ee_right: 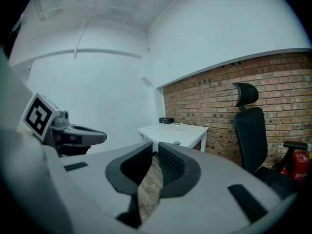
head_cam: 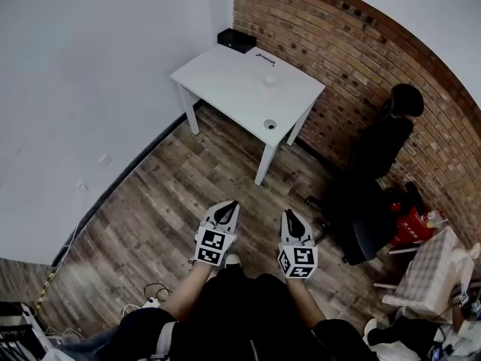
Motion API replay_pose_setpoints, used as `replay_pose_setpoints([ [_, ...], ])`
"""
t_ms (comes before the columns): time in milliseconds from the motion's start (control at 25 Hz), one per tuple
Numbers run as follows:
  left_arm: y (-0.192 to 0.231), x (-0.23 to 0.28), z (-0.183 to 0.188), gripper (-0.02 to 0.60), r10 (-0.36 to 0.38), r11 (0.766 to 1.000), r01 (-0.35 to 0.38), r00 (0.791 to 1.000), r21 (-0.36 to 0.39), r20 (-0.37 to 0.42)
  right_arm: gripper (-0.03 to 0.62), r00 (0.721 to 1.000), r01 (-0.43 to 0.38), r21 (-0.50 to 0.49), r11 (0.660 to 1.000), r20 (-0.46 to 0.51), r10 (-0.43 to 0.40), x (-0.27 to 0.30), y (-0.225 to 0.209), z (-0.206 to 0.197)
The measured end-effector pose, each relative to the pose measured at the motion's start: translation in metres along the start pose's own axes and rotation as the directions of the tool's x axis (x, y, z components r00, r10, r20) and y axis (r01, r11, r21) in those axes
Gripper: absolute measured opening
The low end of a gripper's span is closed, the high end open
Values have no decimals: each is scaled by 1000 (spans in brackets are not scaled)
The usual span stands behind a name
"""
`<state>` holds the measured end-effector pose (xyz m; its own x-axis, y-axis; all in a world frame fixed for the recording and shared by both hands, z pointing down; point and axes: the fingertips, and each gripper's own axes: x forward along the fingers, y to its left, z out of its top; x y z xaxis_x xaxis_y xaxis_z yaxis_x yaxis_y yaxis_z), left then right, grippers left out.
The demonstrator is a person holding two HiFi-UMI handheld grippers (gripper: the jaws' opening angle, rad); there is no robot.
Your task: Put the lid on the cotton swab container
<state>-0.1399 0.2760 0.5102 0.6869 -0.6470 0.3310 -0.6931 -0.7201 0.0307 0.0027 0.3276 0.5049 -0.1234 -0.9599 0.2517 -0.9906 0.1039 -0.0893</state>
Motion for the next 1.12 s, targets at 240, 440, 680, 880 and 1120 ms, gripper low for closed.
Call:
replay_pose_setpoints([
  [240,32,17,2,17,-22,1000,22,1000,11,1,26,999,35,10,999,14,-35,29,3,7],
  [440,40,31,1,17,-49,999,49,999,3,-3,26,999,48,18,999,-3,-48,43,-1,5],
  [680,50,46,3,17,-62,998,62,998,-1,-11,26,999,47,19,999,-16,-47,61,-3,5],
  [880,55,66,-1,17,-68,998,68,997,-8,-32,26,999,42,26,999,-24,-41,78,-15,2],
  [1120,68,108,17,17,-76,997,77,997,0,-27,26,999,35,24,999,-23,-35,118,-38,11],
])
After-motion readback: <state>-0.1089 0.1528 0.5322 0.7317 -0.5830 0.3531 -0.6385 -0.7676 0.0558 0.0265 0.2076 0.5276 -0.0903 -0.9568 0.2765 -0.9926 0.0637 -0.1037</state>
